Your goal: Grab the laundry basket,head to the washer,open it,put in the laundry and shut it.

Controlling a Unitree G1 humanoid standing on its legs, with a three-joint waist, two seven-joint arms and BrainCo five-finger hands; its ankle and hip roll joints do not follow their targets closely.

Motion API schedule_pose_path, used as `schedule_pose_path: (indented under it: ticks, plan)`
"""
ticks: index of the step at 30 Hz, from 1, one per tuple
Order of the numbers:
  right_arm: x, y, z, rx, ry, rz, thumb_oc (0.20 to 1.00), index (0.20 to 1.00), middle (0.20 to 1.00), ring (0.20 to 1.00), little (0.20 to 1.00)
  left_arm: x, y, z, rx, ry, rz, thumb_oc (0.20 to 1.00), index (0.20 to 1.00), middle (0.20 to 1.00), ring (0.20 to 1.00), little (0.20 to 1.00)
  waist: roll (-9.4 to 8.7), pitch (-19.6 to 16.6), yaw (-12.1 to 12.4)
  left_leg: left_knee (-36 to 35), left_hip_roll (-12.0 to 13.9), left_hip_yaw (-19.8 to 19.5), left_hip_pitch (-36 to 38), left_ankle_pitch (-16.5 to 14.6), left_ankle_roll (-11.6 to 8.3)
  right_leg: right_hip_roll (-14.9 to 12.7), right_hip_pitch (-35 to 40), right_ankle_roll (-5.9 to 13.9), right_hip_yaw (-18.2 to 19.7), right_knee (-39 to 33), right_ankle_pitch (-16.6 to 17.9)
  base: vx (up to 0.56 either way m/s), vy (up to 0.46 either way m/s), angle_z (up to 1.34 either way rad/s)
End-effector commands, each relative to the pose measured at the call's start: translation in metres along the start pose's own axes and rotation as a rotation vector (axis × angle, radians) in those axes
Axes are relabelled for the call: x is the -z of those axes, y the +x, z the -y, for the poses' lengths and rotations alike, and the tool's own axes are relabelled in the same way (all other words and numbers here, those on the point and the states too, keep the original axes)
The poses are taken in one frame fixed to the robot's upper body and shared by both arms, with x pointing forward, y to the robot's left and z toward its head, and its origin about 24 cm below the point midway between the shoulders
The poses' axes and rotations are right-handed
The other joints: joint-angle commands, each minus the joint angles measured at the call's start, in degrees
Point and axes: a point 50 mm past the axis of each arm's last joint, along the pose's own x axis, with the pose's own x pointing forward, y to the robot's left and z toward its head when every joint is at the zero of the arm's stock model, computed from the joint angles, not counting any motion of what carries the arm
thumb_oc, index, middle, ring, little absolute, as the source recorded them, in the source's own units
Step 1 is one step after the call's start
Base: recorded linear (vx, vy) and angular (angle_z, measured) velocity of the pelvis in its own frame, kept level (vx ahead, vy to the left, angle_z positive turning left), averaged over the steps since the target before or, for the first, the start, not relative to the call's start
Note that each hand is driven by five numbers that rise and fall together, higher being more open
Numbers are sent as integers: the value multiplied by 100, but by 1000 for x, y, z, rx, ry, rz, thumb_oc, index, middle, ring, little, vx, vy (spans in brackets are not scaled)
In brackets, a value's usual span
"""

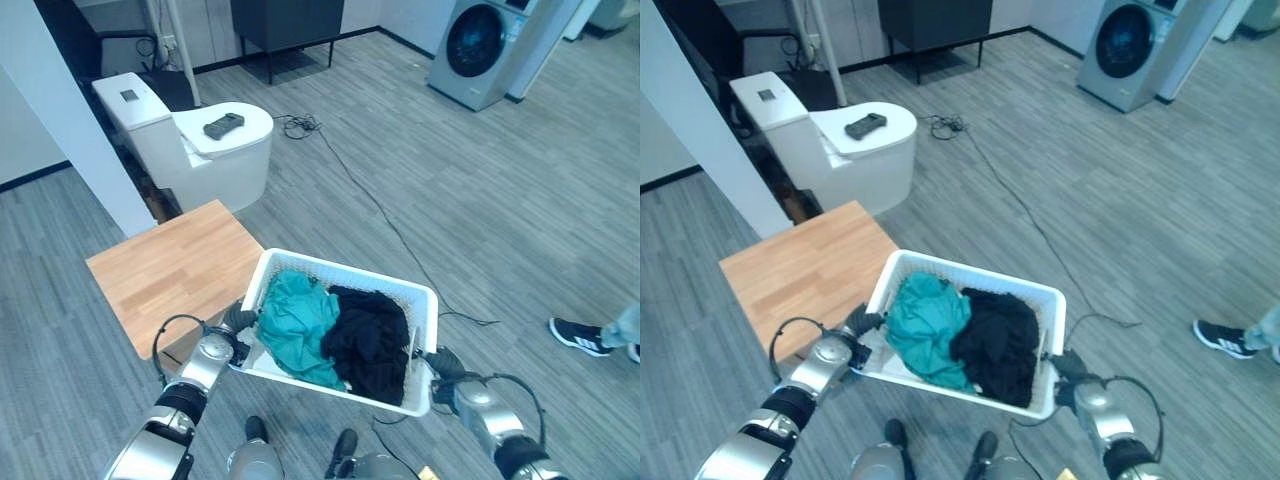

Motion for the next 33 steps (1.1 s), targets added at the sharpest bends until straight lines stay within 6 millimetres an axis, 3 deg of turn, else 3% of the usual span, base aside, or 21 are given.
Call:
schedule_pose_path:
  ticks: [1, 3, 4, 5, 7, 8, 9, 11, 17, 20, 27, 33]
  plan:
    - [-68, -3, 16, -14, 26, 296, 200, 200, 200, 200, 200, -25, 2, -31, -99, 9, 105, 200, 200, 200, 200, 200, 127, 302, 81, 72, -282, -157, -489, 350, -134, -163, 740, 264, 351, -888, 1, -49, -105, 14]
    - [-67, -6, 22, 6, 30, 305, 200, 200, 200, 200, 200, -28, 3, -25, -86, 11, 114, 200, 200, 200, 200, 200, 121, 394, 52, 55, -298, -389, -604, 521, -100, -89, 706, 216, 393, -1050, 155, -162, -121, 8]
    - [-68, -8, 23, 12, 50, 324, 200, 200, 200, 200, 200, -32, 6, -18, -73, 6, 120, 200, 200, 200, 200, 200, 96, 474, 36, 24, -441, -973, -703, 524, -125, -88, 640, 229, 494, -1111, 250, -160, -69, -4]
    - [-68, -8, 23, 12, 50, 324, 200, 200, 200, 200, 200, -32, 6, -18, -73, 6, 121, 200, 200, 200, 200, 200, 98, 472, 29, 25, -443, -982, -708, 525, -125, -88, 642, 229, 485, -1111, 249, -84, -64, -1]
    - [-68, -8, 25, 15, 59, 331, 200, 200, 200, 200, 200, -35, 7, -14, -70, 5, 123, 200, 200, 200, 200, 200, 60, 528, 50, 120, -661, -1607, -780, 404, -102, -102, 569, 247, 637, -1090, 314, -35, -34, -11]
    - [-69, -8, 25, 16, 59, 332, 200, 200, 200, 200, 200, -35, 7, -14, -70, 5, 124, 200, 200, 200, 200, 200, 63, 512, 40, 119, -663, -1617, -812, 422, -98, -101, 543, 246, 627, -1090, 325, -24, -53, -25]
    - [-71, -4, 20, 5, 74, 332, 200, 200, 200, 200, 200, -36, 7, -15, -73, -3, 126, 200, 200, 200, 200, 200, 20, 544, 106, 243, -955, -2337, -804, 179, -11, -54, 452, 240, 949, -1042, 353, -1, -56, -28]
    - [-71, 0, 15, -15, 76, 319, 200, 200, 200, 200, 200, -34, 8, -15, -70, -9, 118, 200, 200, 200, 200, 200, 17, 515, 126, 291, -1096, -2612, -752, 78, 60, 11, 416, 225, 1195, -1035, 399, 39, -40, -55]
    - [-68, 5, 6, -39, 91, 291, 200, 200, 200, 200, 200, -36, 8, -15, -63, -23, 128, 200, 200, 200, 200, 200, 61, 467, 62, 252, -1128, -2455, -611, 27, 169, 23, 403, 190, 1356, -1023, 386, 45, 39, -62]
    - [-73, 6, -1, -55, 92, 302, 200, 200, 200, 200, 200, -34, 7, -21, -88, -18, 124, 200, 200, 200, 200, 200, 60, 448, 22, 181, -1160, -2281, -467, -96, 226, 28, 354, 233, 1636, -1028, 411, 37, 81, -7]
    - [-70, 6, 1, -42, 82, 292, 200, 200, 200, 200, 200, -26, 5, -23, -102, -40, 108, 200, 200, 200, 200, 200, 56, 329, -94, -35, -1096, -1720, -208, -224, 292, -17, 191, 368, 2144, -1096, 569, 20, 85, -49]
    - [-59, 5, 3, -34, 57, 256, 200, 200, 200, 200, 200, -29, 5, -17, -84, -24, 122, 200, 200, 200, 200, 200, 58, 235, -201, -198, -1099, -1536, -16, -262, 319, -30, 199, 403, 2249, -1123, 585, 38, 40, -24]
